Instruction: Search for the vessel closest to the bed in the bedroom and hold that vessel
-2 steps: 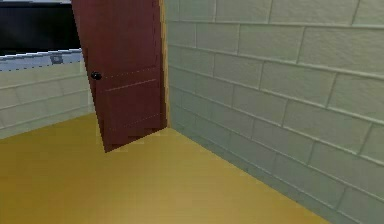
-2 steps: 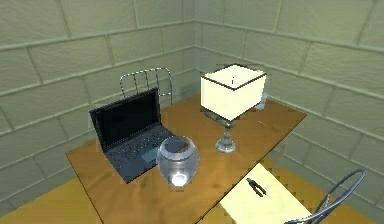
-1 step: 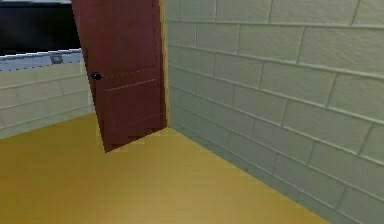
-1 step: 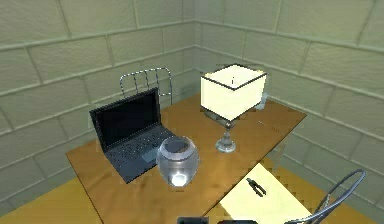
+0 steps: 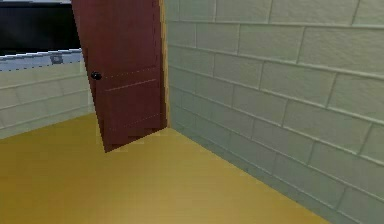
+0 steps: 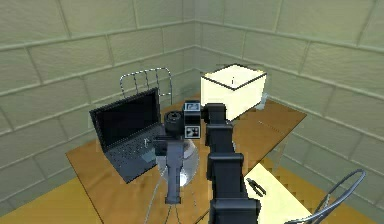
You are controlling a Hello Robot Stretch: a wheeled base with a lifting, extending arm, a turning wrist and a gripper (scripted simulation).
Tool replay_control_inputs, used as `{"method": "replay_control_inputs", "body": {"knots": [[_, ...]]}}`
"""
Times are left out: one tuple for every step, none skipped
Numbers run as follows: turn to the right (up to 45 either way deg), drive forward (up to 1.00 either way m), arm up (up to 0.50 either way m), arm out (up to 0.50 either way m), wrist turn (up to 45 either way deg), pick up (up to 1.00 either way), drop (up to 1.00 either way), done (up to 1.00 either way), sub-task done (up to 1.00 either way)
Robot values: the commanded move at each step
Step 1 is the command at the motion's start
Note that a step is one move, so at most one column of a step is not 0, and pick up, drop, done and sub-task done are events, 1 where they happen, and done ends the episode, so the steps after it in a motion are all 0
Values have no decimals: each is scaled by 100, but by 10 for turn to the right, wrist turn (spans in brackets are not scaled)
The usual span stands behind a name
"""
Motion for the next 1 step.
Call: {"method": "replay_control_inputs", "body": {"knots": [[0,0,0,0,450,0,0,0,0]]}}
